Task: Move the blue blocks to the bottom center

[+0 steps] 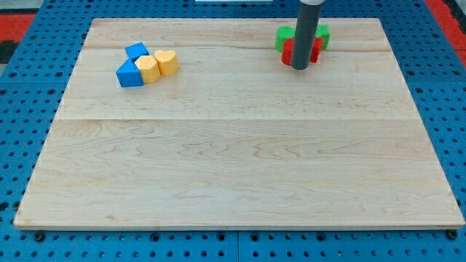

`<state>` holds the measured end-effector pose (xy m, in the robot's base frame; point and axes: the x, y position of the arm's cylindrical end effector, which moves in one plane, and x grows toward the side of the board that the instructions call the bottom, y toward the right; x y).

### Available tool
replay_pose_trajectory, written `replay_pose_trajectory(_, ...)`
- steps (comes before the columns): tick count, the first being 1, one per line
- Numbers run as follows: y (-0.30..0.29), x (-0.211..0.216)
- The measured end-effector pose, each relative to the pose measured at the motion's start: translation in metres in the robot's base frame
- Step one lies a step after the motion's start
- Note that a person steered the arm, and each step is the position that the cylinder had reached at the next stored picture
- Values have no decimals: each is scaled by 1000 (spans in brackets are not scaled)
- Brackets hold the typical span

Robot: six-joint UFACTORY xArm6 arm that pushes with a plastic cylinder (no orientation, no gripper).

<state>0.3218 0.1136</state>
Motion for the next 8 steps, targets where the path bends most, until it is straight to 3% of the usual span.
replay_pose_trajectory(2, -30, 16)
replay_pose_trajectory(3, -109, 20)
replay_pose_trajectory(5, -108, -55)
replay_pose_trajectory(8, -222, -51)
